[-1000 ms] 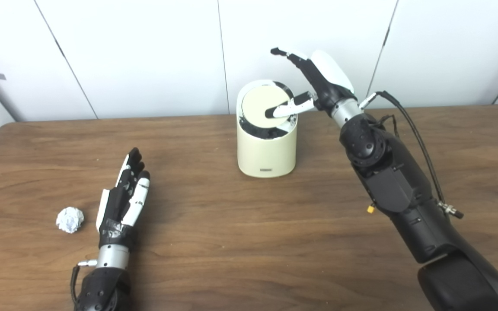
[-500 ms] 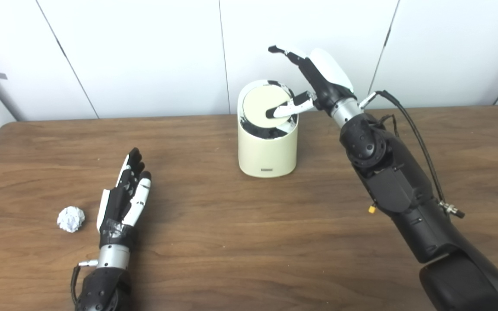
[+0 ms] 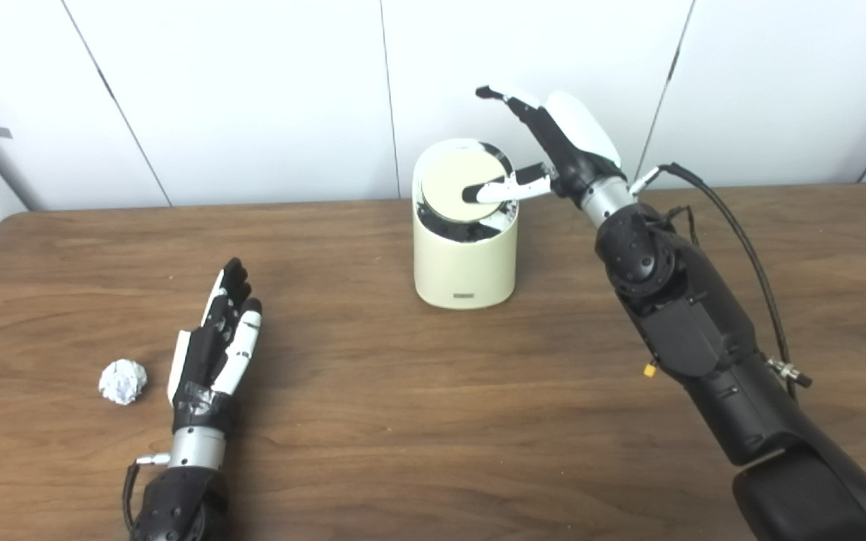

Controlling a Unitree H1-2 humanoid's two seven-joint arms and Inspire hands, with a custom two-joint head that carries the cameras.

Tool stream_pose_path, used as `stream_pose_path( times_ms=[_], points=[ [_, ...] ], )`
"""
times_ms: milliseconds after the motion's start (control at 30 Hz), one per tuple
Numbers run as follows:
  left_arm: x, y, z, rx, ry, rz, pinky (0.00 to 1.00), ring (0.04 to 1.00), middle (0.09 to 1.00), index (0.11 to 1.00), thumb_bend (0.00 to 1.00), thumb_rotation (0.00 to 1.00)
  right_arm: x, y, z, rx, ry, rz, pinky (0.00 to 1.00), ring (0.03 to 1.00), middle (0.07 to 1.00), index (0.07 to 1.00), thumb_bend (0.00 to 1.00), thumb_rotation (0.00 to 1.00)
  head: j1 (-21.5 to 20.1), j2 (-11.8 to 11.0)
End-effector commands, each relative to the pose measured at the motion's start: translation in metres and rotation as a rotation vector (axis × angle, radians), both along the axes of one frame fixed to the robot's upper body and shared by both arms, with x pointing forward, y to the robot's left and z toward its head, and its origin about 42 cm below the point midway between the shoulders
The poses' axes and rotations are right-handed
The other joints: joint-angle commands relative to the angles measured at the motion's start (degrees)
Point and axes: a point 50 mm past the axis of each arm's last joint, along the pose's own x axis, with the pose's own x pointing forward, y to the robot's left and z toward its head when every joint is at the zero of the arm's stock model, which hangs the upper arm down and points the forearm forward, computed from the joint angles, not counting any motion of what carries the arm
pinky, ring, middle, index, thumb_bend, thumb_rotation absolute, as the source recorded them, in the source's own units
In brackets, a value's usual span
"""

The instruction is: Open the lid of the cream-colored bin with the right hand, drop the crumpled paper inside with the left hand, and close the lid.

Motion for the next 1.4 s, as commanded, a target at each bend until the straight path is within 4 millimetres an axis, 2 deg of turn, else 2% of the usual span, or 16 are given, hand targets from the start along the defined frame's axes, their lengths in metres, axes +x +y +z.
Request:
stream_pose_path(
  times_ms=[0,200,400,600,667,800,967,1167,1367],
  points=[
    [0.003,-0.004,0.007,0.01,-0.049,-0.013,1.0,1.0,0.986,1.0,0.26,0.57,0.004,0.007,0.032,0.025,-0.084,0.016,0.83,0.903,0.9,0.865,0.7,0.36,0.05,0.1],
    [0.002,-0.006,0.006,0.015,-0.036,-0.013,1.0,1.0,0.988,1.0,0.25,0.57,0.005,0.004,0.038,0.101,-0.041,-0.018,0.84,0.907,0.914,0.888,0.62,0.44,0.35,0.13],
    [0.002,-0.007,0.006,0.013,-0.03,-0.013,1.0,1.0,0.986,1.0,0.25,0.56,0.006,-0.009,0.042,0.164,-0.022,-0.039,0.83,0.9,0.913,0.893,0.55,0.5,0.38,0.29],
    [0.002,-0.007,0.006,0.011,-0.022,-0.013,1.0,1.0,0.99,1.0,0.23,0.53,0.007,-0.029,0.043,0.162,-0.026,-0.095,0.86,0.924,0.931,0.893,0.52,0.42,0.41,0.36],
    [0.002,-0.007,0.006,0.016,-0.019,-0.01,1.0,1.0,0.99,1.0,0.23,0.53,0.007,-0.038,0.043,0.17,-0.026,-0.114,0.81,0.893,0.916,0.885,0.52,0.44,0.41,0.36],
    [0.002,-0.007,0.006,0.039,-0.012,-0.012,1.0,1.0,0.992,1.0,0.24,0.55,0.004,-0.054,0.045,0.188,-0.027,-0.138,0.78,0.869,0.9,0.873,0.52,0.46,0.47,0.72],
    [0.002,-0.007,0.005,0.051,-0.004,-0.009,1.0,1.0,0.989,1.0,0.28,0.56,0.0,-0.071,0.043,0.22,-0.008,-0.154,0.79,0.867,0.895,0.861,0.54,0.49,0.4,0.71],
    [0.003,-0.007,0.005,0.041,0.0,-0.011,1.0,1.0,0.988,1.0,0.3,0.56,-0.01,-0.082,0.035,0.255,0.014,-0.167,0.72,0.832,0.874,0.855,0.54,0.51,0.27,0.75],
    [0.003,-0.007,0.007,0.041,-0.006,-0.021,1.0,1.0,0.994,1.0,0.27,0.56,-0.022,-0.091,0.024,0.245,0.032,-0.174,0.72,0.827,0.869,0.874,0.51,0.53,0.16,1.27]
  ],
)
